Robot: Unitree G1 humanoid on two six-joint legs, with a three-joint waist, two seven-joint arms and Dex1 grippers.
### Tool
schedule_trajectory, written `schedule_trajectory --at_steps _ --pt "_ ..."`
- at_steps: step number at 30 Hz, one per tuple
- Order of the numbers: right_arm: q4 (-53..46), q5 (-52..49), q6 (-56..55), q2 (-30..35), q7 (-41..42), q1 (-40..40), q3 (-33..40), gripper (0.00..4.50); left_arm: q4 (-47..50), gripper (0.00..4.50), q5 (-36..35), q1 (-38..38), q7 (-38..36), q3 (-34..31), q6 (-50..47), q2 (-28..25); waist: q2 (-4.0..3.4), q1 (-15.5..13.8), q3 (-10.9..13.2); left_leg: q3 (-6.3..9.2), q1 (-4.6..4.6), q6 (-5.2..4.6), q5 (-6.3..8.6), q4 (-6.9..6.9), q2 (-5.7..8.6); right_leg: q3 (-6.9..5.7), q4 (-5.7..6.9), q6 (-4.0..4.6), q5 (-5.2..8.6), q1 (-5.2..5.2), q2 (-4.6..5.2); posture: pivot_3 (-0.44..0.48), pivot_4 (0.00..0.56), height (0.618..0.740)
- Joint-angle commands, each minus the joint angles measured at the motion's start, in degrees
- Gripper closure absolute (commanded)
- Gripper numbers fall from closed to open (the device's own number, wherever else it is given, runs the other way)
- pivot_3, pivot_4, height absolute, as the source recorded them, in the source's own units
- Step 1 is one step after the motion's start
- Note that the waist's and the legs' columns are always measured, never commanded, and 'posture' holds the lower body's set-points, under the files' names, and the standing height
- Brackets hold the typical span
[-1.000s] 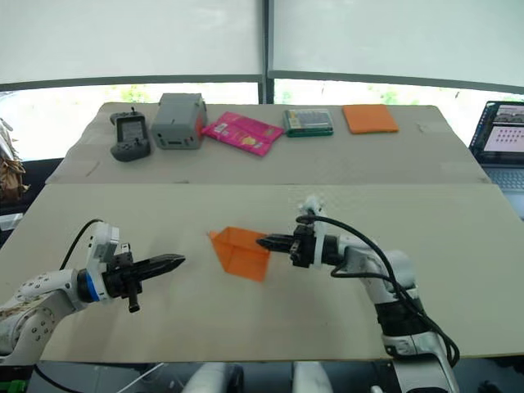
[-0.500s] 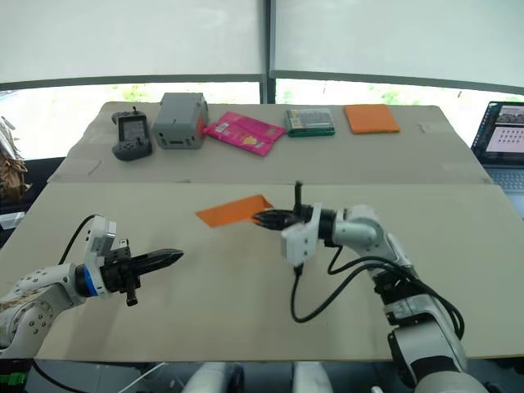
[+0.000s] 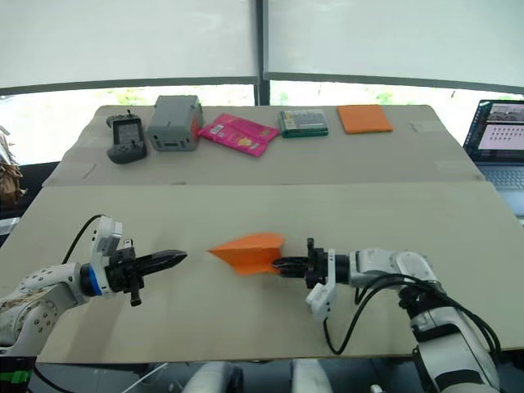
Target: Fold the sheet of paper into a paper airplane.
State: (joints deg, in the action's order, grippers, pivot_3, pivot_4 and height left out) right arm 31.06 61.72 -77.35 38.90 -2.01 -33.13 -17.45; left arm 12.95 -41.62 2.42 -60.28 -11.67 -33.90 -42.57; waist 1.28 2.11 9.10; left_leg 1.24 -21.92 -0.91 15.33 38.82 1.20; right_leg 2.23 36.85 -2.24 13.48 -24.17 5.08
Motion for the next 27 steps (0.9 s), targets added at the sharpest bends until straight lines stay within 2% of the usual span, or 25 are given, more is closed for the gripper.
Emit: schedule_trajectory --at_steps 1,5,7,12,14,18,21,25,27 --pt "-2.7 -5.5 -0.4 3.5 -0.7 -0.2 1.0 2.18 0.7 4.5 0.0 0.6 -0.6 0.1 0.6 0.1 0.01 0.1 0.0 -0.01 0.0 -0.01 0.0 0.0 0.0 0.01 -0.01 0.0 0.0 0.0 0.0 0.0 0.15 0.74" --pt "-5.4 -12.4 1.0 6.6 1.5 -0.2 1.7 0.79 0.4 4.5 0.1 0.7 -0.8 0.4 0.9 0.2 0.02 0.4 0.0 -0.01 0.01 -0.02 0.01 -0.03 -0.07 0.03 -0.01 0.0 0.0 0.0 -0.04 0.0 0.15 0.74" --pt "-7.7 -19.1 4.0 7.5 4.7 -0.8 1.7 0.1 0.2 4.5 0.2 0.8 -1.0 0.5 1.0 0.2 0.03 0.5 0.0 -0.02 0.02 -0.04 0.02 -0.03 -0.12 0.05 -0.01 0.0 0.0 0.01 -0.09 0.0 0.15 0.74" --pt "-13.5 -49.1 24.4 6.3 27.8 -1.7 -4.8 0.04 -0.5 4.5 0.7 1.3 -1.2 1.1 1.4 0.7 0.08 0.5 0.0 -0.04 0.05 -0.09 0.05 -0.03 -0.2 0.1 -0.04 0.0 0.0 0.06 -0.12 0.0 0.15 0.74" --pt "-16.4 -56.9 32.9 5.0 35.3 -1.3 -5.6 0.61 -0.6 4.5 1.1 1.5 -1.4 1.5 1.6 0.7 0.08 0.4 0.0 -0.02 0.05 -0.12 0.07 -0.01 -0.21 0.08 -0.04 0.0 0.0 0.09 -0.11 0.0 0.15 0.74" --pt "-21.1 -64.5 50.4 2.3 45.2 0.1 -5.1 1.95 -0.8 4.5 1.7 1.6 -1.5 1.6 1.9 0.5 0.08 0.0 0.0 0.01 -0.03 -0.18 0.1 0.02 -0.17 0.02 -0.04 0.0 0.0 0.04 -0.02 0.0 0.15 0.74" --pt "-24.4 -65.9 59.0 1.2 50.0 1.7 -5.3 3.0 -0.9 4.5 2.1 1.3 -1.5 1.6 2.2 0.4 0.08 -0.3 0.1 0.02 -0.11 -0.18 0.11 0.06 -0.14 0.0 -0.06 -0.01 -0.01 -0.01 0.02 0.0 0.15 0.74" --pt "-29.2 -66.5 65.1 0.8 54.0 6.2 -5.1 4.37 -0.7 4.5 2.4 1.2 -1.7 1.4 2.1 0.3 0.08 -1.0 0.1 0.02 -0.12 -0.18 0.11 0.05 -0.14 -0.03 -0.06 -0.01 -0.01 -0.05 0.01 0.0 0.15 0.74" --pt "-31.2 -66.8 67.3 0.8 55.1 8.5 -4.7 4.46 -0.8 4.5 2.6 1.1 -1.9 1.3 2.2 0.2 0.08 -1.2 0.1 0.02 -0.12 -0.18 0.11 0.06 -0.14 -0.03 -0.05 -0.01 -0.01 -0.06 0.01 0.0 0.15 0.74"
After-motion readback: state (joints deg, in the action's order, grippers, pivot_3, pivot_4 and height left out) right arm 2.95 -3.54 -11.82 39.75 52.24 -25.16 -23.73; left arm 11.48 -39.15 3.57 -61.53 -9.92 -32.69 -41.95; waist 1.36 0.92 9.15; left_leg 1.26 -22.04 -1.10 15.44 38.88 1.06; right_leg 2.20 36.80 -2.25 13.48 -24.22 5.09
